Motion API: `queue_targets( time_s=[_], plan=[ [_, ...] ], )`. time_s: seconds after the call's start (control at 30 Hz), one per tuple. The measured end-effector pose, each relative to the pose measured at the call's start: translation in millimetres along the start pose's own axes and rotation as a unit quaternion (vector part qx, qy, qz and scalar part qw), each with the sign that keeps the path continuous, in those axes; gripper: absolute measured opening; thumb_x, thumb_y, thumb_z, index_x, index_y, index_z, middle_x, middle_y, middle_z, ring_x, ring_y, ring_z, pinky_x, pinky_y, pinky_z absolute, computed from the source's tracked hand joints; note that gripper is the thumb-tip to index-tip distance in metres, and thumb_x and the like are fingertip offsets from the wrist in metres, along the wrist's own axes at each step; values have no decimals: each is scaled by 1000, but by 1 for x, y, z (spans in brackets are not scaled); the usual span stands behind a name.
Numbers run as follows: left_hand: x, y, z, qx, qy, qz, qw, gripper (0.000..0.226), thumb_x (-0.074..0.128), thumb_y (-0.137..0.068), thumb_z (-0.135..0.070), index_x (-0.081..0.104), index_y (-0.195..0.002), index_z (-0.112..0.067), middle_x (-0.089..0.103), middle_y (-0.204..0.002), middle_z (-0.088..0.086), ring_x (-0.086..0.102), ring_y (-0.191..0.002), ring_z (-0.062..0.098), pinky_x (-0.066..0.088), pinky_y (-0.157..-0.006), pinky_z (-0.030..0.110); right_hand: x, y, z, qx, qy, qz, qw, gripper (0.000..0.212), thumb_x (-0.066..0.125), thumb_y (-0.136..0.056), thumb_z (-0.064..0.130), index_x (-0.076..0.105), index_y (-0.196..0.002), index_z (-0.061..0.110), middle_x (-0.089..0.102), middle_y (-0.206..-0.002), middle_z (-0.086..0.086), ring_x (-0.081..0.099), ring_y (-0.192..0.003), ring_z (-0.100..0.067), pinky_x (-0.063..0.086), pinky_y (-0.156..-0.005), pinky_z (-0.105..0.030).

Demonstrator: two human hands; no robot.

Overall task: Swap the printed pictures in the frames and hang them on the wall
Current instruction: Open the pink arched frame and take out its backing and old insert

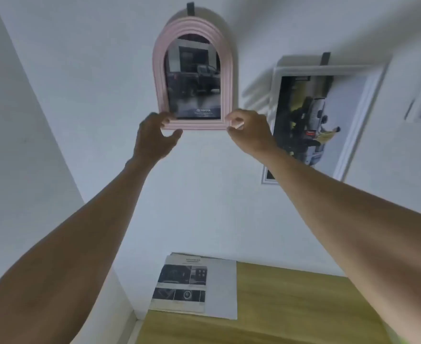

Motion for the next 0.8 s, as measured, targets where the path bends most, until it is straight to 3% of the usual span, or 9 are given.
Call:
queue_targets(
  time_s=[0.1,0.17,0.2,0.27,0.37,0.57,0.7,0.8],
  plan=[
    [-9,-35,15,-4,-3,-60,998,45,72,-79,-37,67,-120,-17,61,-116,14,56,-111,28,35,-100,14,-1,-33,15,-3,-7,-82,997,39,61,-83,11,69,-121,17,65,-119,-6,61,-108,-18,50,-97,-30],
    [-14,-55,18,-13,5,-81,997,53,70,-78,-41,63,-127,-21,58,-126,11,51,-120,25,21,-97,-2,-4,-52,22,5,-8,-125,992,40,62,-81,11,67,-120,20,62,-120,-6,61,-106,-19,49,-96,-30],
    [-13,-61,18,-16,16,-83,996,58,71,-78,-42,60,-131,-22,56,-129,10,49,-121,24,23,-98,-2,-4,-58,22,11,-6,-137,991,41,63,-80,12,66,-119,20,62,-118,-6,61,-104,-19,49,-93,-30],
    [-11,-70,20,-5,51,-84,995,67,75,-75,-40,55,-137,-24,53,-130,10,50,-120,20,39,-104,15,-3,-69,21,11,-12,-155,988,41,64,-77,12,65,-117,19,63,-115,-5,61,-100,-19,53,-89,-31],
    [-4,-80,21,-9,96,-70,993,83,80,-71,-38,46,-145,-25,50,-130,11,53,-118,20,51,-100,29,-2,-76,20,4,-24,-193,981,40,69,-76,11,65,-116,17,66,-111,-5,63,-95,-19,58,-83,-33],
    [7,-80,22,18,107,-78,991,85,81,-76,-35,40,-150,-22,55,-130,9,57,-113,20,56,-90,24,3,-73,18,-34,-40,-239,969,44,72,-78,9,63,-120,16,70,-99,-8,69,-86,-20,62,-79,-36],
    [7,-79,22,14,140,-47,989,86,80,-79,-20,36,-153,-23,55,-135,-5,61,-109,21,58,-85,22,0,-69,20,-34,-52,-221,973,46,67,-86,1,57,-128,16,63,-84,5,64,-73,-9,59,-80,-23],
    [5,-76,15,8,163,-40,986,87,79,-77,-12,37,-153,-21,54,-133,-8,61,-108,18,58,-84,19,-3,-66,24,-20,-49,-209,976,50,65,-87,-3,53,-132,17,60,-88,5,62,-72,-8,58,-76,-20]
  ],
)
Point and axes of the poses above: each hand's wrist, its own y-axis away from the middle knuckle, its own x-axis out of the palm, z = x × y, the point moved 2 cm from there along -y, towards the middle knuckle
